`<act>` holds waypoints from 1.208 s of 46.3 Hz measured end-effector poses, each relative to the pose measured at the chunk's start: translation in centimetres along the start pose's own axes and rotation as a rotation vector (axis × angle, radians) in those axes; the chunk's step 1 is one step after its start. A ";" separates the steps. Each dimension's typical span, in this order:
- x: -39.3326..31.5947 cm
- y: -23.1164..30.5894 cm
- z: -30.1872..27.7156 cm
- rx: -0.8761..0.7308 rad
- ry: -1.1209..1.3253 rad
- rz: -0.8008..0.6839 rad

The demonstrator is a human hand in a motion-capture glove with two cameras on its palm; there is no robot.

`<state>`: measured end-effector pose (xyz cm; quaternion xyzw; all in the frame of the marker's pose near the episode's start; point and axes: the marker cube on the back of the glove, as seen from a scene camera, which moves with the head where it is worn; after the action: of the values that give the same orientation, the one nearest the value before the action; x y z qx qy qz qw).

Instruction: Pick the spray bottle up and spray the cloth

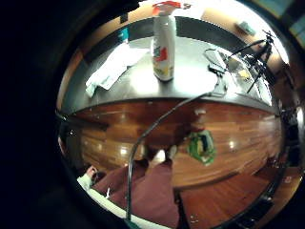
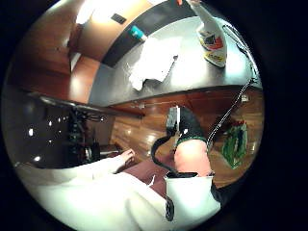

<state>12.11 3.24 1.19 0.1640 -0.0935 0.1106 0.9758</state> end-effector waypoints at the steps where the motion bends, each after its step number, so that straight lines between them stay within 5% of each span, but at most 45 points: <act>1: 0.3 0.2 0.1 0.015 -0.011 0.012; 14: 5.1 1.2 1.1 0.107 -0.066 0.161; 28: 8.6 1.6 3.5 0.035 -0.032 0.236; 56: 9.4 -9.5 4.2 0.316 -0.501 0.280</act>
<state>22.86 -5.15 4.30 0.3211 -0.3339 0.2129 0.8603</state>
